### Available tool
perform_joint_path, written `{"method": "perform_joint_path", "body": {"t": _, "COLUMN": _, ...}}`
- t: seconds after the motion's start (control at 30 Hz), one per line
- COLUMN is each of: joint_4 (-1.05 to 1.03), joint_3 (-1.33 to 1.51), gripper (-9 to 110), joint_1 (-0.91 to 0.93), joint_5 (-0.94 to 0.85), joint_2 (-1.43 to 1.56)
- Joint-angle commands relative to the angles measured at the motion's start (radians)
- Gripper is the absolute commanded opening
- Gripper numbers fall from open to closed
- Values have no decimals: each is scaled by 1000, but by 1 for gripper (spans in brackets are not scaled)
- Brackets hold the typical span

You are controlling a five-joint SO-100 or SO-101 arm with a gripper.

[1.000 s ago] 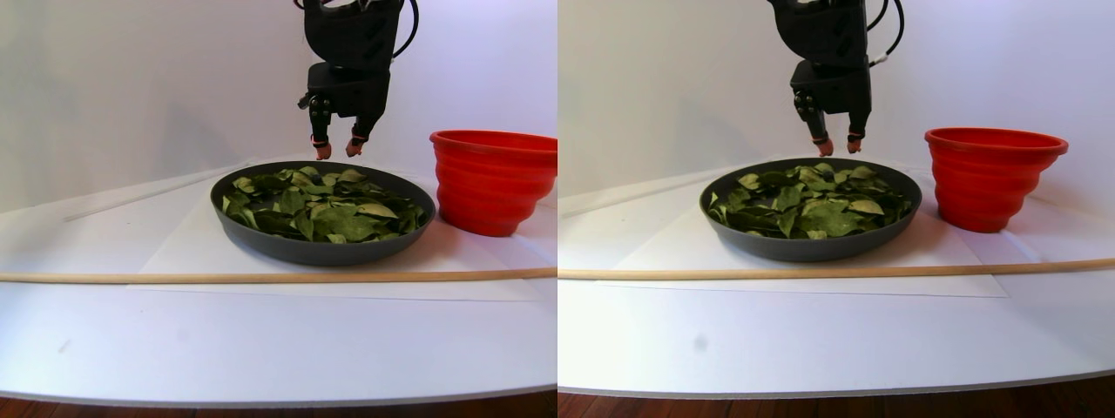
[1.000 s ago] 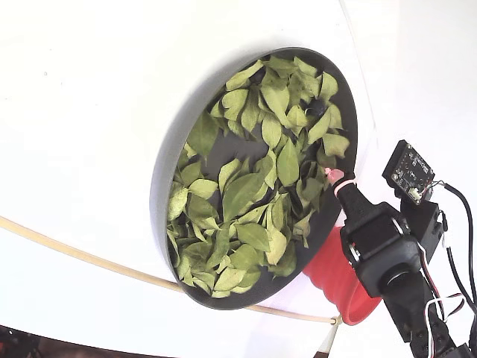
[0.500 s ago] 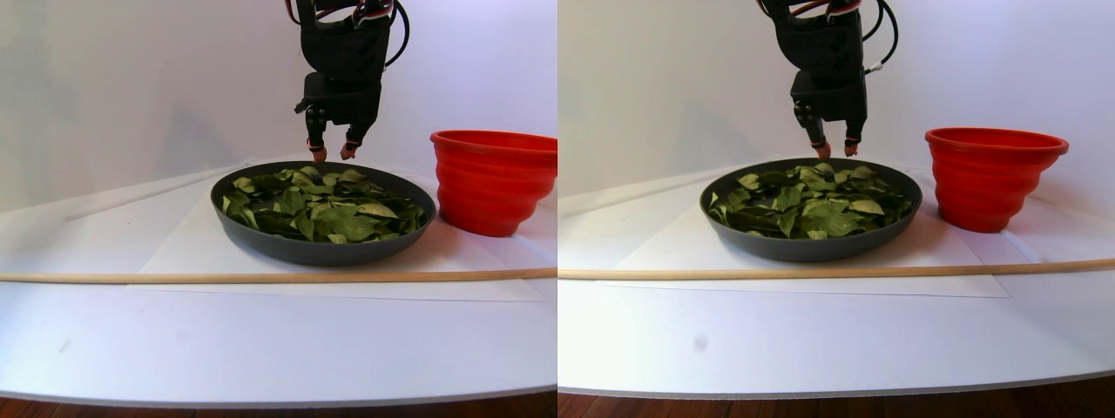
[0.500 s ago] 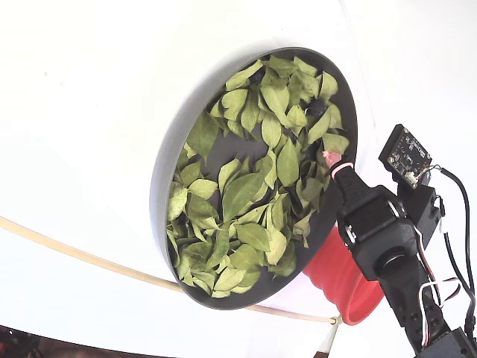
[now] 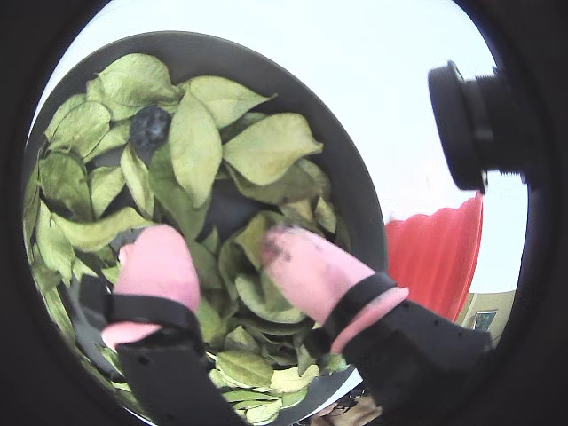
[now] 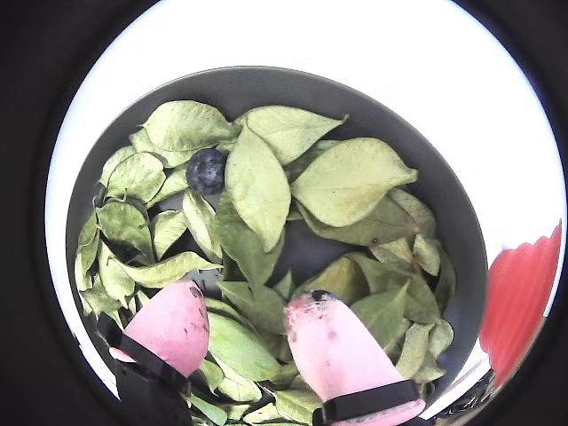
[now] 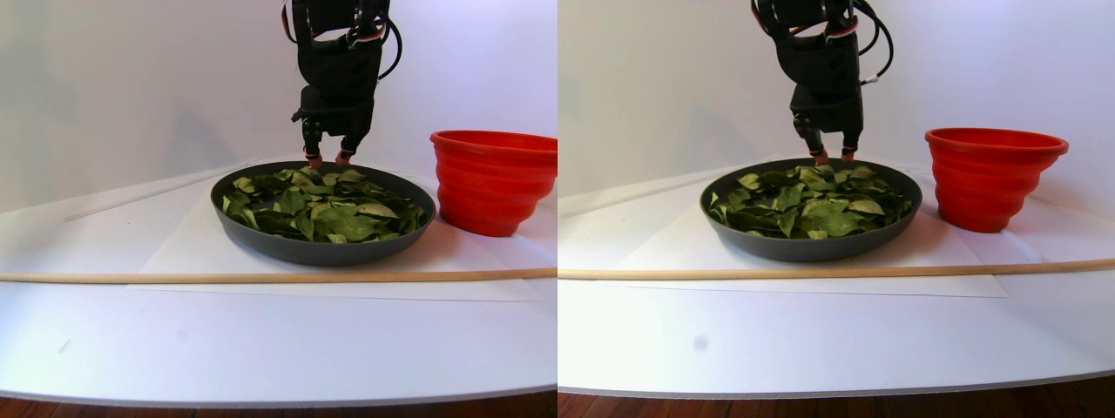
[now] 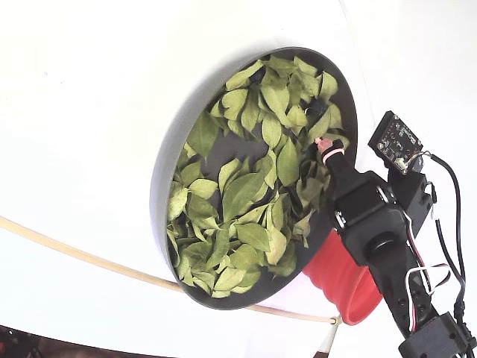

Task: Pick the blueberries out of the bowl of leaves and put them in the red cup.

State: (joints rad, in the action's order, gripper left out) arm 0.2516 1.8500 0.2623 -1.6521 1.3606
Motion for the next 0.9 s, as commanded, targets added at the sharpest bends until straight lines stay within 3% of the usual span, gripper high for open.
{"method": "perform_joint_path", "body": {"t": 0.0, "joint_4": 20, "joint_3": -69, "gripper": 17, "joint_1": -3, "joint_5": -3, "joint_2": 25}}
{"method": "perform_joint_path", "body": {"t": 0.87, "joint_4": 86, "joint_3": -198, "gripper": 17, "joint_1": -25, "joint_5": 40, "joint_2": -110}}
